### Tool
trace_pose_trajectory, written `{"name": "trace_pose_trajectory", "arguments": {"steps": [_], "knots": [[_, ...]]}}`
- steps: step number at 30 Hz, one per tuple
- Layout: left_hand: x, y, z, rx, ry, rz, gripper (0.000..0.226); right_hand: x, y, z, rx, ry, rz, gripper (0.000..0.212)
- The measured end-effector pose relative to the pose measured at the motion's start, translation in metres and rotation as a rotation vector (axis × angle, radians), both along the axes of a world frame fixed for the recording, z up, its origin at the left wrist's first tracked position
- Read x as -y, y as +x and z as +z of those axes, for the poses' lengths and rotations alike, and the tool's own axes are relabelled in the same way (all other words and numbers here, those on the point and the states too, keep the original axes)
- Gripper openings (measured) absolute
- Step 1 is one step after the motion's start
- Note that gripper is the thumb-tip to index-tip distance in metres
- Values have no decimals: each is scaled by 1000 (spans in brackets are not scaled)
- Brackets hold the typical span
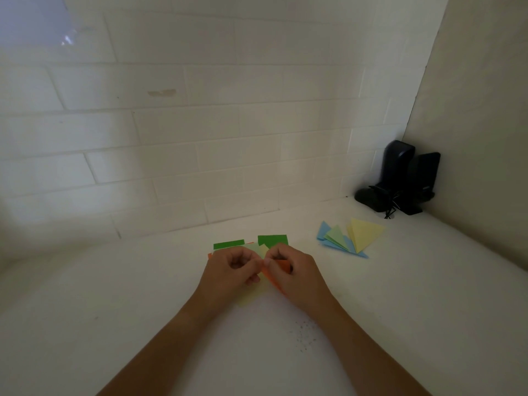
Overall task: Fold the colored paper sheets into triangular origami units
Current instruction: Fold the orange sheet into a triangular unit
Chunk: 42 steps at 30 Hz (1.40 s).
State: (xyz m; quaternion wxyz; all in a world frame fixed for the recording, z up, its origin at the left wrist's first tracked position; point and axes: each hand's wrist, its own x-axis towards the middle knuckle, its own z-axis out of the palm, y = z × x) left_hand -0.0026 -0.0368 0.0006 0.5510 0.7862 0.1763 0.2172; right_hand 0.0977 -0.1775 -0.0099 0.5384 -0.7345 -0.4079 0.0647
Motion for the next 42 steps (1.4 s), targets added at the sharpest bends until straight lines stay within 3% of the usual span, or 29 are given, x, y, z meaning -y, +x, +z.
{"name": "trace_pose_trajectory", "arguments": {"steps": [13, 19, 26, 36, 42], "knots": [[-6, 2, -5, 11, 51, 30, 22, -3, 9, -10, 33, 25, -127, 22], [0, 2, -4, 2, 98, 7, 14, -3, 7, -8, 63, -5, -51, 26], [-5, 2, -4, 25, 76, 12, 13, -4, 9, -10, 37, 35, -136, 17], [-3, 2, -7, -26, 88, -32, 6, -3, 10, -11, 63, 30, -146, 25], [-4, 1, -6, -22, 144, -22, 6, -3, 9, -8, -9, 63, -145, 12]]}}
